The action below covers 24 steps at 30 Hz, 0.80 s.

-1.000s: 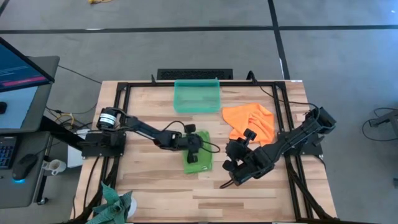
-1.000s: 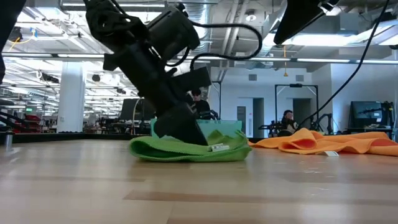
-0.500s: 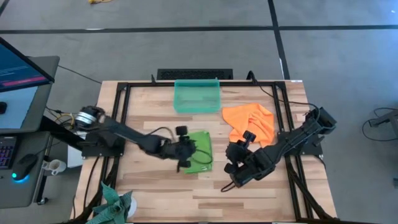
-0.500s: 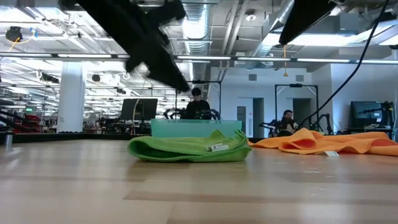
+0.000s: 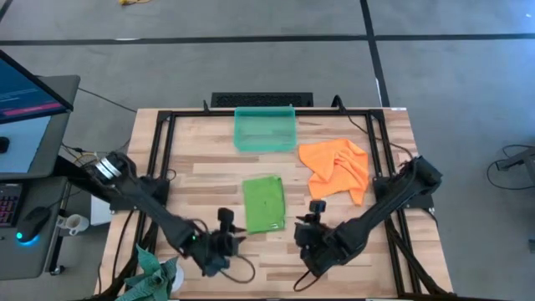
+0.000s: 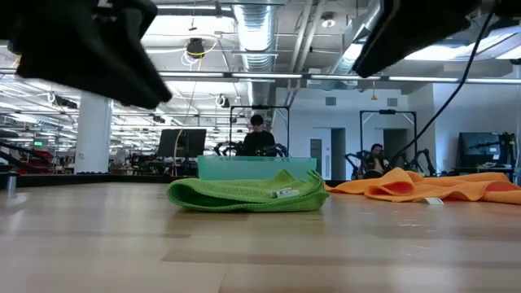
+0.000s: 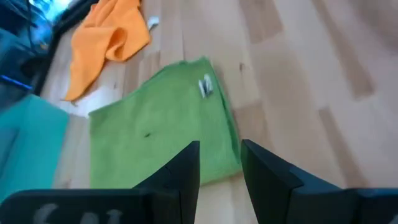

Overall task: Roll microfiber towels into tight, uniform cylinder then place into a basket
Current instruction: Fold the green towel

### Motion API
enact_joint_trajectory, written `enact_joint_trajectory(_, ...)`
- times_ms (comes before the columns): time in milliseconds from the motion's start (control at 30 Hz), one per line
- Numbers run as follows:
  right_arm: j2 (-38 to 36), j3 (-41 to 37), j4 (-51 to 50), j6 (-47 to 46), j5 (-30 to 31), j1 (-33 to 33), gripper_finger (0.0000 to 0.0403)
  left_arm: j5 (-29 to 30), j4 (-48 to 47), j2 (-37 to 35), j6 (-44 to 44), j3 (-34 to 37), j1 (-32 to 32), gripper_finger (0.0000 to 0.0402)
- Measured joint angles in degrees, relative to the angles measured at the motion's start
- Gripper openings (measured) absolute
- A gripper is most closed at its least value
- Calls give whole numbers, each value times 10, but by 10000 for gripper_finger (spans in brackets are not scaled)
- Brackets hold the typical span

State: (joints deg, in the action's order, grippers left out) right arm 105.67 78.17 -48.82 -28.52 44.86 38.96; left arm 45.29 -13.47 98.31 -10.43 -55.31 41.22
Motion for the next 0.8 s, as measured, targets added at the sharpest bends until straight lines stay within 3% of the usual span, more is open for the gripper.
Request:
enact_joint_trajectory(300, 97, 35, 60, 149, -23, -13, 111, -1, 50, 80, 96, -3, -7, 110)
enact_joint_trajectory(567, 94, 42, 99, 137, -76, -35, 111, -40, 54, 75, 6, -4, -34, 116)
enact_joint_trajectory(800, 97, 43, 125, 126, -91, -43, 121, -80, 43, 98, -20, -4, -56, 170)
